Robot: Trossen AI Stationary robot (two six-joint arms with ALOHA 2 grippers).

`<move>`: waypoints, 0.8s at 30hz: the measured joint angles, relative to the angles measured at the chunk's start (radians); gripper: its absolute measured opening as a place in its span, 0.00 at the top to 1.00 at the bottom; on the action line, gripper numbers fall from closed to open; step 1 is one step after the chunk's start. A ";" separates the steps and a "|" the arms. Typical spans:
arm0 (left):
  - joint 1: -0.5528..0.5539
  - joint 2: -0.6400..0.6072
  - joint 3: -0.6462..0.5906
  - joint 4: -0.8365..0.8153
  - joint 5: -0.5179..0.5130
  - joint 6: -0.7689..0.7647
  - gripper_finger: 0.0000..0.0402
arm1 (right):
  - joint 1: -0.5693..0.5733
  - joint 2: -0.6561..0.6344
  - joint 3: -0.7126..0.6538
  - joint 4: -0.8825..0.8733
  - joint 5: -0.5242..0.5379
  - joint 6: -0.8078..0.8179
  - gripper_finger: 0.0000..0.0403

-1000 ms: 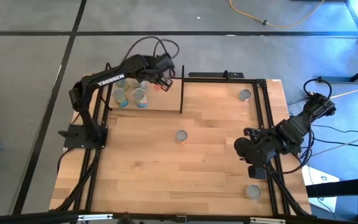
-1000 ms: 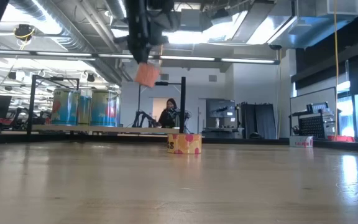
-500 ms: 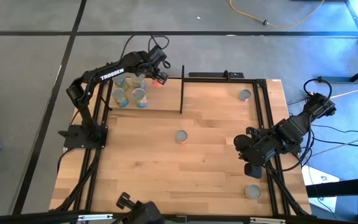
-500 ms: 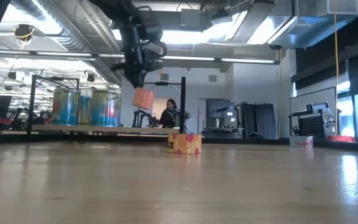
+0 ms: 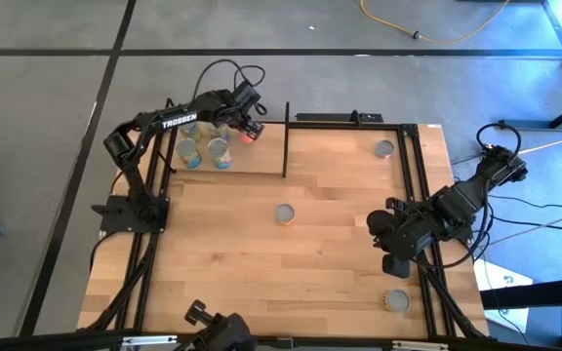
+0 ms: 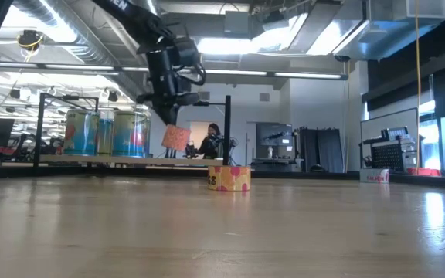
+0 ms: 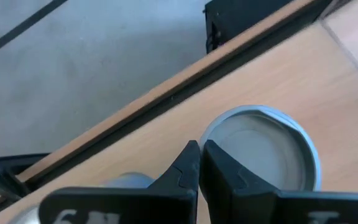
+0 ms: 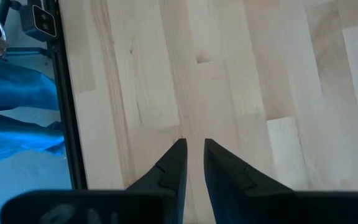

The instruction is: Pick and place cans onto a shelf

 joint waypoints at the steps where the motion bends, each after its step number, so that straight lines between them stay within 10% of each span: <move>1: 0.000 0.000 -0.007 0.000 0.000 0.002 1.00 | 0.000 0.000 0.000 0.000 0.000 0.000 0.86; 24: -0.003 -0.001 -0.070 0.052 0.031 0.081 0.89 | 0.000 0.000 0.000 0.000 0.001 0.024 0.86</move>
